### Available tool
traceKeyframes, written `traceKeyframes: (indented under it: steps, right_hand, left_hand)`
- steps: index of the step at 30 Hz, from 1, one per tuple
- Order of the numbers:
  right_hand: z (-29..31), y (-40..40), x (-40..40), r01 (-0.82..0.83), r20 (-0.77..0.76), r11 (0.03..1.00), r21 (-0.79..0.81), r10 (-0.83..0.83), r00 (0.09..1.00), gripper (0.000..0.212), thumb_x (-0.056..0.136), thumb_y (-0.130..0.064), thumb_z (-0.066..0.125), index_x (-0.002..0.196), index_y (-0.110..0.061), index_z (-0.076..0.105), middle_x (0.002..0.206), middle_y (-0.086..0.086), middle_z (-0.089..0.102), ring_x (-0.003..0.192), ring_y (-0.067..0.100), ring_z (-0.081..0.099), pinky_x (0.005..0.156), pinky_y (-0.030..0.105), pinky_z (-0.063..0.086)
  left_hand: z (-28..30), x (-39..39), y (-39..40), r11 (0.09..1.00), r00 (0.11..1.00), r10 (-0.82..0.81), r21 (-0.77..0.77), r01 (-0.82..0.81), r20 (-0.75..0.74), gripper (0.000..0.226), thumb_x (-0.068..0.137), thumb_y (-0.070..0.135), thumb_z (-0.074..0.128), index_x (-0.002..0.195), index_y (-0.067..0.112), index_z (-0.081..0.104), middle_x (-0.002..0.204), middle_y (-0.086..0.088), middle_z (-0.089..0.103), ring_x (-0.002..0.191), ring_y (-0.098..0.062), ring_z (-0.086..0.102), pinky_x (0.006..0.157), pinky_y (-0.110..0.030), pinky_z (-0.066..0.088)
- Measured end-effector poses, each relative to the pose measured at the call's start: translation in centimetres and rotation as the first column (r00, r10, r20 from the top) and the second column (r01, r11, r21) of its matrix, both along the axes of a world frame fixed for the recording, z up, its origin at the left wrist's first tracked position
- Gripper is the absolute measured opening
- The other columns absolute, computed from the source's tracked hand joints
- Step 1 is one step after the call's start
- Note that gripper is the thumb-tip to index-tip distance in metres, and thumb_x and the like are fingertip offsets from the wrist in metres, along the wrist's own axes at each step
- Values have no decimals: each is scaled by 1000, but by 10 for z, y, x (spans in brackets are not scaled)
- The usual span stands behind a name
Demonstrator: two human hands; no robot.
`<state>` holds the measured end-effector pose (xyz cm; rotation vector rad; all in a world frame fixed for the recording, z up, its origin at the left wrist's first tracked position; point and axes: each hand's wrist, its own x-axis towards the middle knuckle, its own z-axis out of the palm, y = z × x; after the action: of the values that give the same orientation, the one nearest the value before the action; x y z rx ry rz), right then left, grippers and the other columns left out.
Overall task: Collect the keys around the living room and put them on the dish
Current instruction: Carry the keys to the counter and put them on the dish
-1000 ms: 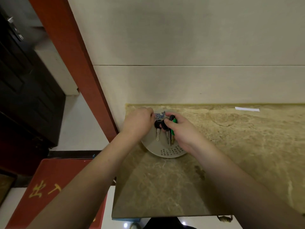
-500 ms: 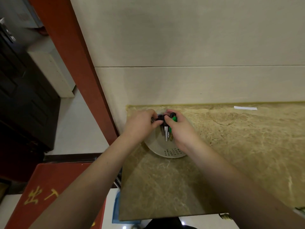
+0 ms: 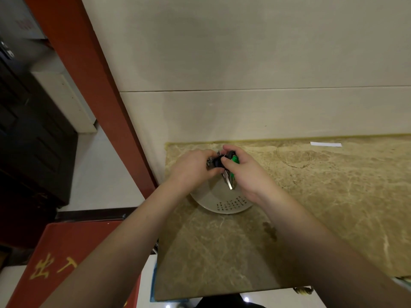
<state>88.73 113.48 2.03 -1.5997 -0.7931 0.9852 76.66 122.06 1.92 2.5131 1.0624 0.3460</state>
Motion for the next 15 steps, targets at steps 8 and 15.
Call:
traceKeyframes:
  steps: [8,15]
  right_hand:
    - [11,-12,26,-3,107,997,-74,11,994,32,96,-17,58,128,-19,57,124,9,63,109,23,62,98,37,48]
    - [16,-14,27,-123,64,974,-189,137,989,35,96,-13,58,131,-14,56,125,14,63,110,28,62,105,45,44]
  left_hand:
    - [2,3,3,1000,999,31,1,-31,-23,37,78,52,68,108,30,67,97,4,70,84,-16,59,66,-30,46]
    - [6,6,4,998,997,61,-33,-62,-37,33,79,50,68,104,28,67,99,7,69,88,-14,60,69,-31,48]
